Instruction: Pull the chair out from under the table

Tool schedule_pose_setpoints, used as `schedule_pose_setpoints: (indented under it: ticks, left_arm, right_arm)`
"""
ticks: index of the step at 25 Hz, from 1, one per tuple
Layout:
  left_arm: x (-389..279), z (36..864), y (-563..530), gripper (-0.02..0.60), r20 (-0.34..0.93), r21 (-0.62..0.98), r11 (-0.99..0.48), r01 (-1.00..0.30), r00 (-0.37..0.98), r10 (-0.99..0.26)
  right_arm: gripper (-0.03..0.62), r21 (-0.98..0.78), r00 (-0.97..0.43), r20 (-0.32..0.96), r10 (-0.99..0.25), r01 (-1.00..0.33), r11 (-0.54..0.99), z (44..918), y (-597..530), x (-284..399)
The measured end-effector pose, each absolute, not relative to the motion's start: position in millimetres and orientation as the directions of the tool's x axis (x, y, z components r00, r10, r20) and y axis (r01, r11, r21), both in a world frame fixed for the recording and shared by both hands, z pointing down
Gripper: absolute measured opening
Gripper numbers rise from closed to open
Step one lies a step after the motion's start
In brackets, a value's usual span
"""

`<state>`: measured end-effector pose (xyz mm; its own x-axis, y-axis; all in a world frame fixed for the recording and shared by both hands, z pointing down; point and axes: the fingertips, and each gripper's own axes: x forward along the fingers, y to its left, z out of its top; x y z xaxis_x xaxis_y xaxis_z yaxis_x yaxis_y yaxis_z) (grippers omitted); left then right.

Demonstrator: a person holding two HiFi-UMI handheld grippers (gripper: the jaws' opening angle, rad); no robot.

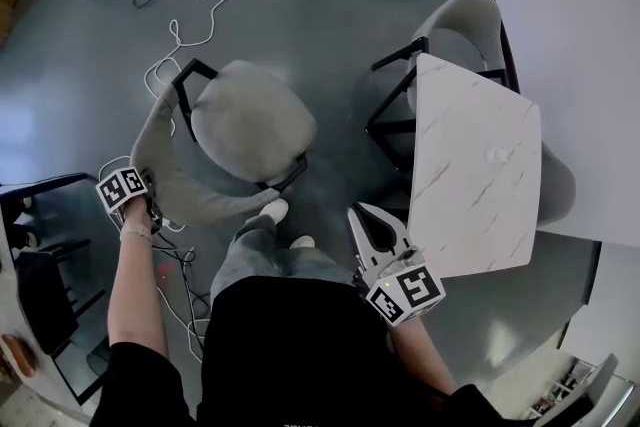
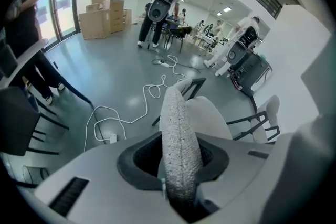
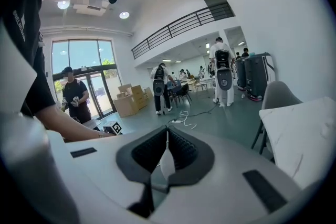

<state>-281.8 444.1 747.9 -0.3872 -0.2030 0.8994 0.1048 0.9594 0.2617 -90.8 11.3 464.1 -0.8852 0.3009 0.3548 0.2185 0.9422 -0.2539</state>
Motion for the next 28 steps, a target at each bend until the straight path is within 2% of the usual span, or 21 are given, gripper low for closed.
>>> schedule_pose_setpoints:
  ticks: [19,28]
  left_arm:
    - [-154,748,574,0.103,0.886,0.292,0.843,0.452,-0.460,-0.060]
    - [-129,745,598,0.103,0.885,0.296,0.809,0.507,-0.464,-0.034]
  right_arm:
    - [0.015,-0.265,-0.730,0.351,0.587,0.524,0.810,463,104,-131]
    - [0.015,-0.270,-0.690,0.355,0.631,0.570,0.776,467,120,-133]
